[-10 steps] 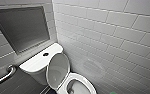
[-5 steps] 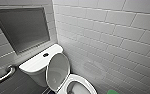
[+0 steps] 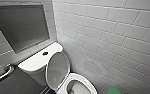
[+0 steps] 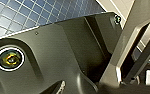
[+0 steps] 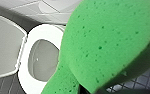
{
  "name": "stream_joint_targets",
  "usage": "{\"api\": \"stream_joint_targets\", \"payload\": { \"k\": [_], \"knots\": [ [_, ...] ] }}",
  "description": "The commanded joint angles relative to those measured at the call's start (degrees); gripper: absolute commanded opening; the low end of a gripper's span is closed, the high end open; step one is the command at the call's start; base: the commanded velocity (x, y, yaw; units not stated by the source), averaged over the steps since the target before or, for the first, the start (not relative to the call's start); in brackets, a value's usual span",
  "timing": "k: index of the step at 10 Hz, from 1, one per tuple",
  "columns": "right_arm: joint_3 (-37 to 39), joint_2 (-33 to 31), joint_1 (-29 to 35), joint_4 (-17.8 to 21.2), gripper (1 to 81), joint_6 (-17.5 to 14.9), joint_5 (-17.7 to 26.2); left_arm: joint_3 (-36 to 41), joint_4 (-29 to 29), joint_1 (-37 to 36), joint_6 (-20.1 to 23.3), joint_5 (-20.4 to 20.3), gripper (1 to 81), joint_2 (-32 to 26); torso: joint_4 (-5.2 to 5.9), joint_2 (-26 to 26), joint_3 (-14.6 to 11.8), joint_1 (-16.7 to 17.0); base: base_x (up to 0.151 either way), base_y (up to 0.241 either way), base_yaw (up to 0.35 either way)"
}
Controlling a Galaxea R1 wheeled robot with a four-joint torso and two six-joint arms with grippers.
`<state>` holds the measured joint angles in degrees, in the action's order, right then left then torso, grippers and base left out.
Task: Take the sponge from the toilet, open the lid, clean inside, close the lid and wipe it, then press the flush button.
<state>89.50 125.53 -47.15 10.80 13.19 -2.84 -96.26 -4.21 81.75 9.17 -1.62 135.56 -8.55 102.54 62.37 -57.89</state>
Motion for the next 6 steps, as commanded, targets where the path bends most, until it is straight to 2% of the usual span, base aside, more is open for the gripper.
{"api": "stream_joint_targets", "payload": {
  "k": [1, 3, 5, 6],
  "knots": [
    [-0.66, -2.09, 6.58, 0.53, 1.0, 0.08, 2.05, 1.6, 0.51, -1.28, 0.24, 3.73, 81.1, -1.34, 0.0, 0.0, -0.19, 0.0, 0.0, 0.0, 0.0],
    [0.84, -1.74, 5.44, 0.98, 1.0, 0.08, 2.14, 1.42, 0.51, -1.28, 0.15, 3.73, 81.1, -1.16, 0.0, -0.02, 2.36, -0.02, 0.0, 0.0, 0.0],
    [1.02, -1.13, 5.34, 0.71, 1.0, -0.01, 4.05, 0.55, 0.51, -1.28, 0.06, 3.73, 81.1, -0.64, 0.0, -0.04, 2.95, -0.06, 0.0, 0.0, 0.0],
    [0.23, -0.69, 5.61, 2.78, 1.0, -0.01, 5.74, 0.11, 0.51, -1.28, -0.03, 3.73, 81.1, -0.29, 0.0, -0.02, 2.86, -0.06, 0.0, 0.0, 0.0]
  ]
}}
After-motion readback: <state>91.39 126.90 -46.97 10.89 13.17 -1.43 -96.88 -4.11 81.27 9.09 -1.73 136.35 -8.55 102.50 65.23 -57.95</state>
